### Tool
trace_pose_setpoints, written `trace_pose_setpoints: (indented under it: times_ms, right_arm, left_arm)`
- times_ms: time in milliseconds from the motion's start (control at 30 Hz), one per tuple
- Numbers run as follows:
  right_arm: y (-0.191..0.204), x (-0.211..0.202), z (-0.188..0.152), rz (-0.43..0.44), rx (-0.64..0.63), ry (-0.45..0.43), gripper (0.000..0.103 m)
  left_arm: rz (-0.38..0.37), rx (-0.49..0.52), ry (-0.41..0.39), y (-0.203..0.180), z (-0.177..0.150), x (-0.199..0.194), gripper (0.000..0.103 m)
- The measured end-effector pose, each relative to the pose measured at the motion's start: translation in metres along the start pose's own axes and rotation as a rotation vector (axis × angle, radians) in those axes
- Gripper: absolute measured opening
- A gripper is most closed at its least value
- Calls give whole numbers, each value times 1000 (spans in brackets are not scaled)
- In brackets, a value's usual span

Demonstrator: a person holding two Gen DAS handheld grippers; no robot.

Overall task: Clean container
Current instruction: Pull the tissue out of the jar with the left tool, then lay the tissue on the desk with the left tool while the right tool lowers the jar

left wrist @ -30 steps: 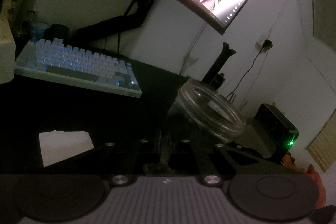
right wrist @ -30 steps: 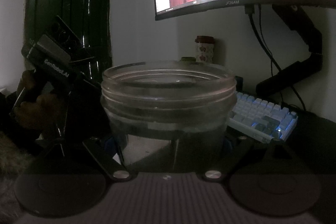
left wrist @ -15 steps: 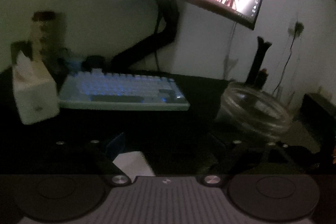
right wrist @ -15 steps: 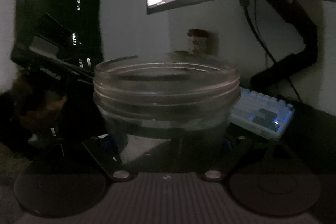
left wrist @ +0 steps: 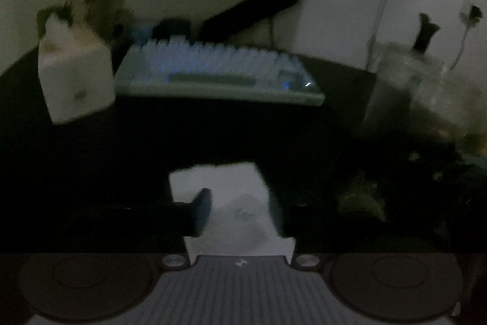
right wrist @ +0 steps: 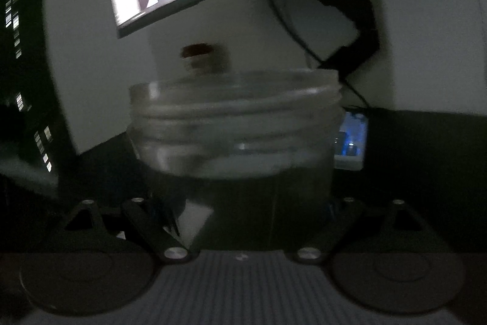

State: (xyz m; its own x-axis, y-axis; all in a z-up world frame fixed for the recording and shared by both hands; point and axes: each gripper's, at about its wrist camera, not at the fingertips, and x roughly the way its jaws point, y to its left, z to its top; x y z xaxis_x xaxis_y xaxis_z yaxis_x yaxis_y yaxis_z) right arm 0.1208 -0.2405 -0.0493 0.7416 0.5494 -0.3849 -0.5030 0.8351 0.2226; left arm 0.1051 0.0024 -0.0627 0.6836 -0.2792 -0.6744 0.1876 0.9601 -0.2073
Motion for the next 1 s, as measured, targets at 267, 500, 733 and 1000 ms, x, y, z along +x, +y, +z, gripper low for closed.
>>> trace_pose_setpoints:
  times_ms: [267,500,733,1000]
  right_arm:
    - [5,-3,-3,-72,42,-43,89]
    - [19,-17,-14,-132,38,-69,89]
    - [25,-16,-20,-138,56,-40,94]
    - [31,-20,-25,-174,94,-6,101]
  left_arm:
    - [31,-1,-61,6,-5,11,0]
    - [56,-28,-62,18,7,18,0]
    - [71,23,-87,12,7,7,3]
    - [118,62,-187,-3,5,-18,41]
